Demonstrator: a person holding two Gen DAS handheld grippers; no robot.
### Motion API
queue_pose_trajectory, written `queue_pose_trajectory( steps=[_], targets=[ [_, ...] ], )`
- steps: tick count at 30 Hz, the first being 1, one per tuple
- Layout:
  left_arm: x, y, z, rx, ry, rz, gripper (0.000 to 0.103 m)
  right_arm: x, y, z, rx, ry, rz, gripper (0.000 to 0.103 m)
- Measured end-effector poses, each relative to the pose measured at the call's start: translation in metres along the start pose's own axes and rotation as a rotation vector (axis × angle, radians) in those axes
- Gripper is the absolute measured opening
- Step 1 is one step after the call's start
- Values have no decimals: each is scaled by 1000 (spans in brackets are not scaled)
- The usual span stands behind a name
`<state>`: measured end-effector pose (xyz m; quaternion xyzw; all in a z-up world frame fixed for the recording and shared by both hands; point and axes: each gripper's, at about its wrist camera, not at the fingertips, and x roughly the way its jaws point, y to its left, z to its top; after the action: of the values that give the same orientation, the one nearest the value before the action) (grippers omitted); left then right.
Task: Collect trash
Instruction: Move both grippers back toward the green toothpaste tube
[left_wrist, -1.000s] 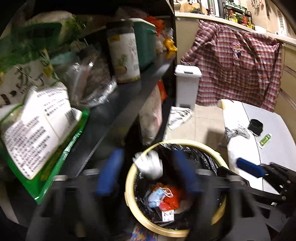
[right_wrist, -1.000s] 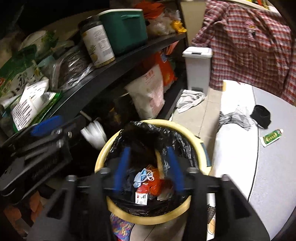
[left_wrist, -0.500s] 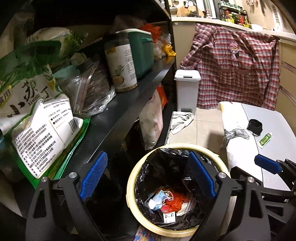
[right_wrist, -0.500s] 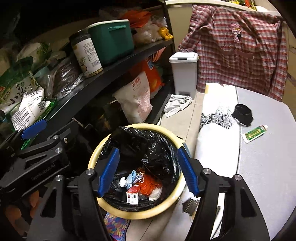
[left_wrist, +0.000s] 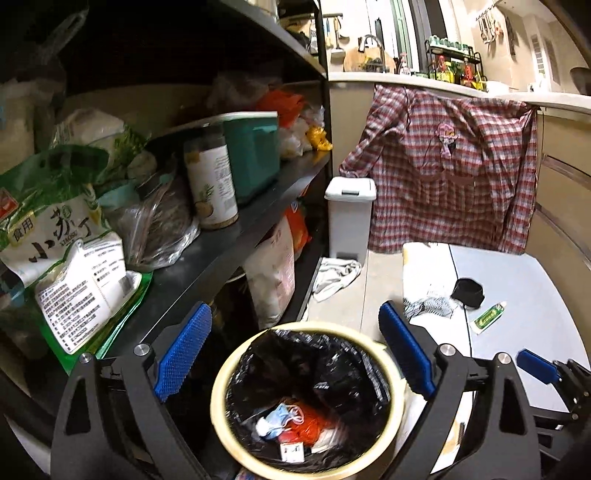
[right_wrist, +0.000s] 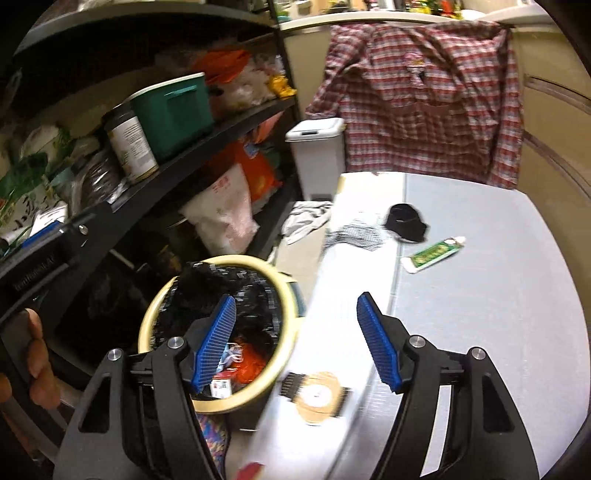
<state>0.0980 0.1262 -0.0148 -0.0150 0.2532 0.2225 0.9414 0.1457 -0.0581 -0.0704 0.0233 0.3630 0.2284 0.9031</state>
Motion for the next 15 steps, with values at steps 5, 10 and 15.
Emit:
queue_pose_trajectory(
  steps=[5, 10, 15],
  targets=[
    [9, -26, -1, 40, 6, 16, 90, -6, -40, 4, 49, -27, -64, 68],
    [17, -45, -4, 69, 26, 14, 90, 6, -94, 14, 153, -48, -142, 68],
    [25, -49, -7, 60, 44, 19, 90, 37, -137, 18, 211, -51, -223, 68]
  ],
)
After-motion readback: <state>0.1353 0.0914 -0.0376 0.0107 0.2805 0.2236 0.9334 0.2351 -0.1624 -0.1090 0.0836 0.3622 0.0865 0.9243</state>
